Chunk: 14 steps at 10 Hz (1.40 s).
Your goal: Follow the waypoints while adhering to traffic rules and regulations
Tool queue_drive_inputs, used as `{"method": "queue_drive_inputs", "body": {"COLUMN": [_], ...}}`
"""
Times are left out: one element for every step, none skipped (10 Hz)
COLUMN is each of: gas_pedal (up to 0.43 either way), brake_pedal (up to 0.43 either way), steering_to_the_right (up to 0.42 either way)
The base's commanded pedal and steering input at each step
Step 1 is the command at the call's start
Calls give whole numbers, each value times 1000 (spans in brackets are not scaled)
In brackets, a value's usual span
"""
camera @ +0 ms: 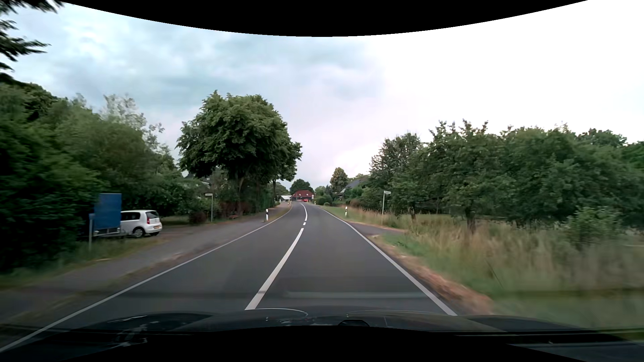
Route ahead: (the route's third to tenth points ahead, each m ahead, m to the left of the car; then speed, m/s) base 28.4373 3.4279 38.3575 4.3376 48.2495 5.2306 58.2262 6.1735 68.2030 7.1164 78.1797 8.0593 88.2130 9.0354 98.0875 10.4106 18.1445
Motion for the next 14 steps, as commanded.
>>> {"method": "queue_drive_inputs", "body": {"gas_pedal": [0, 0, 0, 0, 0, 0, 0, 0, 0, 0, 0, 0, 0, 0], "brake_pedal": [49, 67, 67, 67, 73, 73, 73, 79, 91, 110, 122, 134, 134, 128], "steering_to_the_right": [-12, -17, -17, -18, -21, -23, -24, -23, -21, -18, -14, -11, -11, -10]}}
